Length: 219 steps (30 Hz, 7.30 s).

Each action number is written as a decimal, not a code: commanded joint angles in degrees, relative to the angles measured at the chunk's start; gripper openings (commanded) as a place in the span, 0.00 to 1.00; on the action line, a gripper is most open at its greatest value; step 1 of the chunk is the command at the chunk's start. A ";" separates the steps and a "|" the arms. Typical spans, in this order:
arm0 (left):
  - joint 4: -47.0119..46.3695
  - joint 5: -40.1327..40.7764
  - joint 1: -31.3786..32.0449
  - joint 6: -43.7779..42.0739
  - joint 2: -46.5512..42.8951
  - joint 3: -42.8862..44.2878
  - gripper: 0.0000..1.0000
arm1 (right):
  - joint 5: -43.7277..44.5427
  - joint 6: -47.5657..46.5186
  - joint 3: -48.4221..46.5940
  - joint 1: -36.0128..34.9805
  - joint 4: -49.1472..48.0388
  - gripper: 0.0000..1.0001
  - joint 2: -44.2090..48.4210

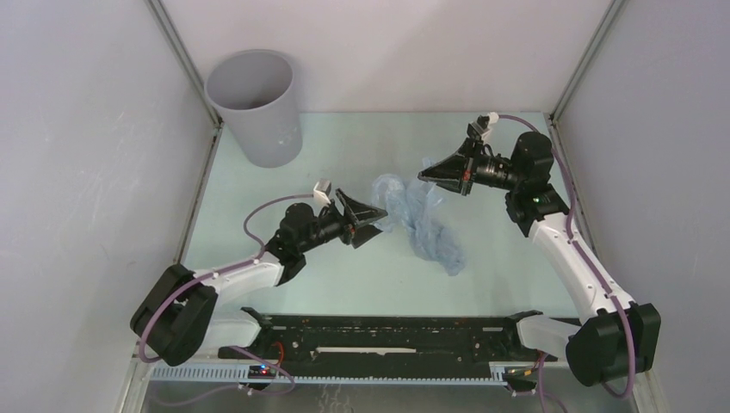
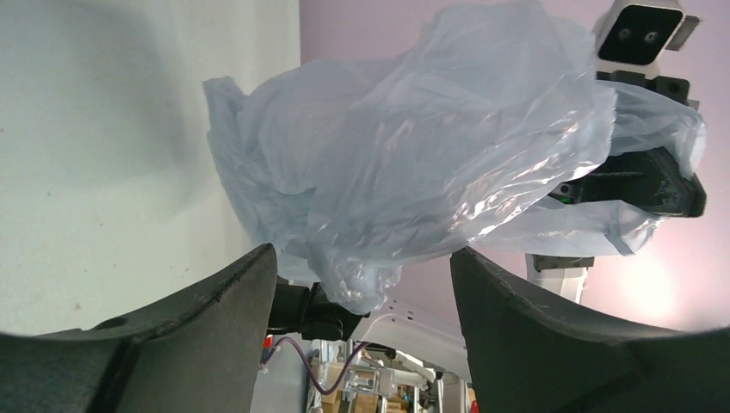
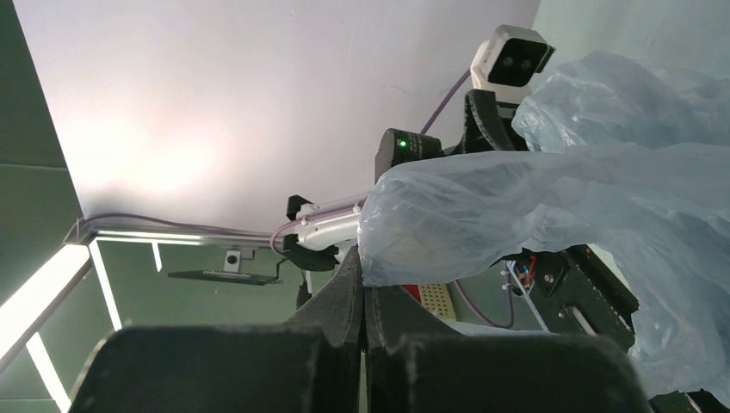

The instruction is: Put the trash bags into the trash bin

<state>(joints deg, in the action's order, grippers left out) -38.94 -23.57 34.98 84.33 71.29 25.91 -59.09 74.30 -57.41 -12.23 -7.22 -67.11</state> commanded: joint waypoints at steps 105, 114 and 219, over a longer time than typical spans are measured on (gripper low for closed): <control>77.33 18.32 -12.84 -40.41 -7.75 25.73 0.00 | 32.21 -45.99 1.49 -9.16 38.71 0.00 2.77; 72.91 26.20 -3.69 -39.96 -26.33 21.16 0.00 | 31.72 -47.36 4.60 -13.85 45.01 0.00 10.11; 72.28 22.31 -4.32 -37.06 -19.39 17.05 0.00 | 40.77 -52.79 3.31 -22.85 45.45 0.00 -1.41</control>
<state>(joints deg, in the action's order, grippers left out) 24.62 0.84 27.94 41.82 52.07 51.77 -14.94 18.98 -61.91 -28.51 31.44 -61.76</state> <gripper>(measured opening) 0.007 0.007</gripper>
